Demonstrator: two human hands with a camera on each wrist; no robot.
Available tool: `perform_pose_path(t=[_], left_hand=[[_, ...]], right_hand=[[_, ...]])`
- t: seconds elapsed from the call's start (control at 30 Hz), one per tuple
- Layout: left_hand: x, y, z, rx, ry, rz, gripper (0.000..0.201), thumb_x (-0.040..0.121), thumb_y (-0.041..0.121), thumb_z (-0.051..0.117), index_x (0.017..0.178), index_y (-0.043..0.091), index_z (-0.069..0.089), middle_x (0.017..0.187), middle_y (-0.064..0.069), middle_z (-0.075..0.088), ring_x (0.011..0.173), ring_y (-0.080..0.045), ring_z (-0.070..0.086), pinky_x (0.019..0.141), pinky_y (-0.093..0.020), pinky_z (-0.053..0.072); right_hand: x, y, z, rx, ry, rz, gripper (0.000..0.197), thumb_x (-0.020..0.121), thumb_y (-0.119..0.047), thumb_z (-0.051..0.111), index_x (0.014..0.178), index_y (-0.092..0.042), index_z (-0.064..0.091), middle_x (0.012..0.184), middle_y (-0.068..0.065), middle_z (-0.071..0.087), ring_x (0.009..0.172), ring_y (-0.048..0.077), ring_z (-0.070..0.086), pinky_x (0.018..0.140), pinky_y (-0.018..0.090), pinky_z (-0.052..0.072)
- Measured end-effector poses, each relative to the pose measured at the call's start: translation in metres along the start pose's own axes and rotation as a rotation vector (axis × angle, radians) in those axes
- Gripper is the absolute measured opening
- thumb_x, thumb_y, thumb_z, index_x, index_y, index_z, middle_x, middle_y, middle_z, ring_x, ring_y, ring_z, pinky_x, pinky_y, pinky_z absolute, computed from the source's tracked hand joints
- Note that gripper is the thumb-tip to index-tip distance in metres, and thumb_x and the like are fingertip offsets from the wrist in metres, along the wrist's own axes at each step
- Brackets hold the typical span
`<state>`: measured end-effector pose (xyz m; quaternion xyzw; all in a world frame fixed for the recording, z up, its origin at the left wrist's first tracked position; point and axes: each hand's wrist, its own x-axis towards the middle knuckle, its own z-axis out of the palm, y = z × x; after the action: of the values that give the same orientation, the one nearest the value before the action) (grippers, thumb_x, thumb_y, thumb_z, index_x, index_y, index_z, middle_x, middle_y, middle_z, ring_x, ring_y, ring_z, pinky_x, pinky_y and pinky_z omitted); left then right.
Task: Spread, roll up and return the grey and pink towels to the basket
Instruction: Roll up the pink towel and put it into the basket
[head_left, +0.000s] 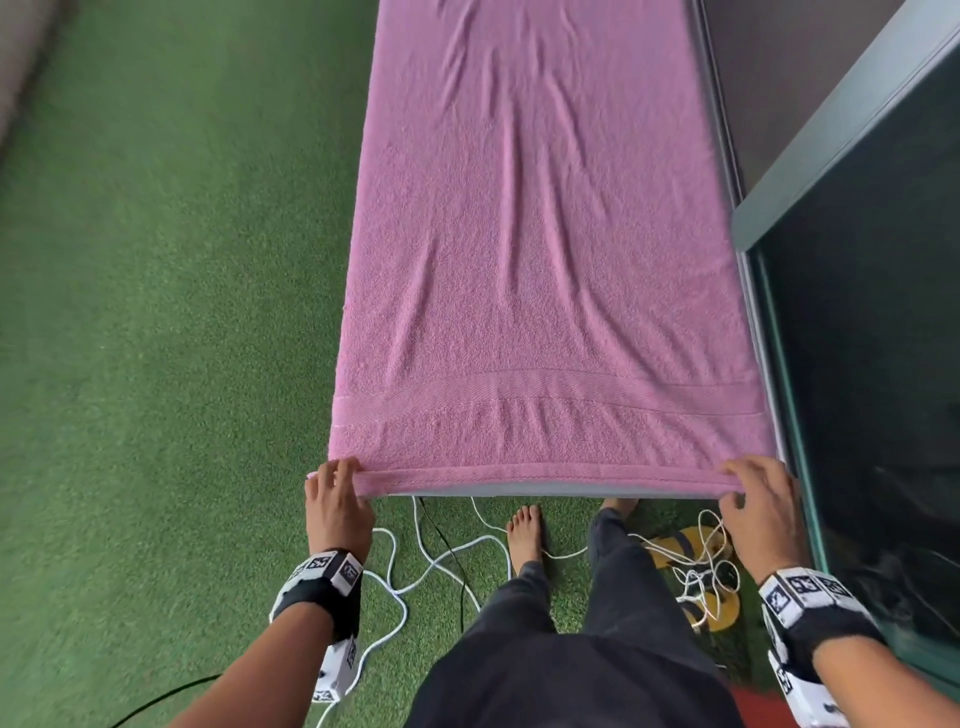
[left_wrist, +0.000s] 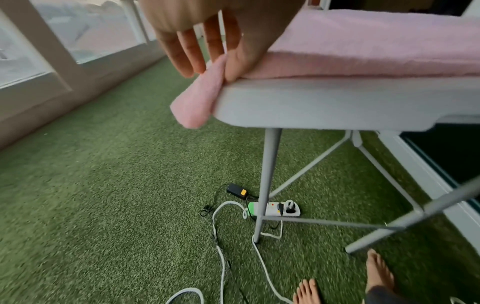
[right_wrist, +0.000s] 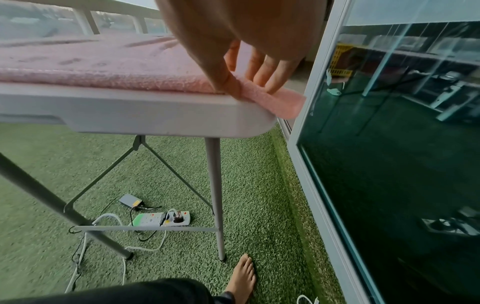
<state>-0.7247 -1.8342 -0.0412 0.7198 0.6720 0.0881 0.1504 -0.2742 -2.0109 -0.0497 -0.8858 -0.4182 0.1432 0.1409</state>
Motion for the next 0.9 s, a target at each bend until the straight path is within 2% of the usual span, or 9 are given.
perform_pose_path(t=[0.17, 0.3, 0.43, 0.53, 0.6, 0.67, 0.77, 0.83, 0.9], left_hand=[[0.014, 0.003, -0.007, -0.098, 0.132, -0.076, 0.013, 0.077, -0.006, 0.070, 0.085, 0.005, 0.074, 0.091, -0.014, 0.070, 0.083, -0.035, 0.055, 0.074, -0.041, 0.043], [0.017, 0.000, -0.012, -0.080, 0.122, -0.067, 0.012, 0.082, 0.007, 0.064, 0.078, 0.010, 0.075, 0.081, -0.009, 0.071, 0.084, -0.032, 0.058, 0.075, -0.042, 0.045], [0.030, -0.007, -0.017, 0.117, -0.011, -0.017, 0.028, 0.080, 0.029, 0.042, 0.070, 0.014, 0.063, 0.072, -0.002, 0.063, 0.079, -0.029, 0.055, 0.076, -0.042, 0.037], [0.052, -0.003, -0.015, 0.220, -0.135, 0.023, 0.012, 0.086, 0.019, 0.049, 0.090, 0.018, 0.061, 0.087, -0.004, 0.061, 0.088, -0.029, 0.055, 0.089, -0.047, 0.036], [0.061, 0.000, -0.015, 0.221, -0.111, -0.022, 0.020, 0.083, 0.010, 0.057, 0.102, 0.017, 0.056, 0.099, -0.008, 0.054, 0.093, -0.029, 0.049, 0.091, -0.050, 0.037], [0.062, 0.006, -0.015, 0.160, -0.040, -0.043, 0.026, 0.076, 0.001, 0.060, 0.098, 0.013, 0.054, 0.096, -0.009, 0.049, 0.087, -0.027, 0.044, 0.079, -0.048, 0.041], [0.048, 0.011, -0.008, -0.023, -0.063, 0.074, 0.038, 0.059, -0.019, 0.053, 0.087, 0.006, 0.050, 0.084, -0.008, 0.046, 0.074, -0.024, 0.040, 0.063, -0.045, 0.043], [0.038, 0.009, -0.002, -0.001, -0.074, 0.151, 0.043, 0.053, -0.010, 0.054, 0.092, 0.009, 0.049, 0.087, -0.011, 0.049, 0.078, -0.025, 0.040, 0.068, -0.044, 0.043], [0.035, 0.006, 0.001, 0.019, -0.027, 0.159, 0.037, 0.060, 0.001, 0.052, 0.096, 0.009, 0.052, 0.092, -0.013, 0.053, 0.083, -0.025, 0.039, 0.074, -0.043, 0.041]], right_hand=[[0.009, -0.004, -0.007, 0.020, 0.089, 0.026, 0.022, 0.078, 0.006, 0.065, 0.089, -0.010, 0.076, 0.103, 0.008, 0.069, 0.094, 0.032, 0.052, 0.081, 0.045, 0.046], [0.014, -0.006, -0.018, -0.083, 0.128, -0.025, 0.018, 0.082, -0.005, 0.064, 0.080, -0.017, 0.076, 0.091, 0.004, 0.074, 0.090, 0.029, 0.055, 0.087, 0.042, 0.034], [0.030, -0.005, -0.018, -0.134, 0.050, -0.068, 0.030, 0.086, -0.020, 0.042, 0.069, -0.025, 0.066, 0.078, -0.003, 0.069, 0.083, 0.023, 0.051, 0.082, 0.038, 0.025], [0.042, -0.007, -0.021, -0.171, -0.006, -0.065, 0.013, 0.090, -0.015, 0.056, 0.094, -0.023, 0.065, 0.099, 0.003, 0.067, 0.092, 0.025, 0.054, 0.088, 0.041, 0.028], [0.047, -0.010, -0.026, -0.204, 0.018, -0.036, 0.021, 0.080, -0.014, 0.068, 0.100, -0.022, 0.063, 0.108, 0.007, 0.059, 0.099, 0.028, 0.050, 0.089, 0.042, 0.029], [0.047, -0.016, -0.027, -0.185, 0.057, -0.064, 0.018, 0.076, -0.009, 0.070, 0.088, -0.019, 0.062, 0.101, 0.006, 0.055, 0.092, 0.028, 0.048, 0.082, 0.042, 0.033], [0.037, -0.014, -0.010, -0.073, -0.045, -0.164, 0.025, 0.072, 0.006, 0.070, 0.080, -0.016, 0.060, 0.090, 0.000, 0.047, 0.081, 0.024, 0.050, 0.069, 0.045, 0.048], [0.032, -0.009, -0.001, -0.053, -0.075, -0.168, 0.033, 0.066, 0.009, 0.071, 0.086, -0.015, 0.060, 0.095, -0.001, 0.043, 0.084, 0.025, 0.051, 0.068, 0.049, 0.052], [0.032, -0.006, 0.001, -0.044, -0.052, -0.131, 0.036, 0.064, 0.010, 0.072, 0.092, -0.013, 0.064, 0.101, 0.002, 0.048, 0.089, 0.028, 0.051, 0.072, 0.051, 0.052]])
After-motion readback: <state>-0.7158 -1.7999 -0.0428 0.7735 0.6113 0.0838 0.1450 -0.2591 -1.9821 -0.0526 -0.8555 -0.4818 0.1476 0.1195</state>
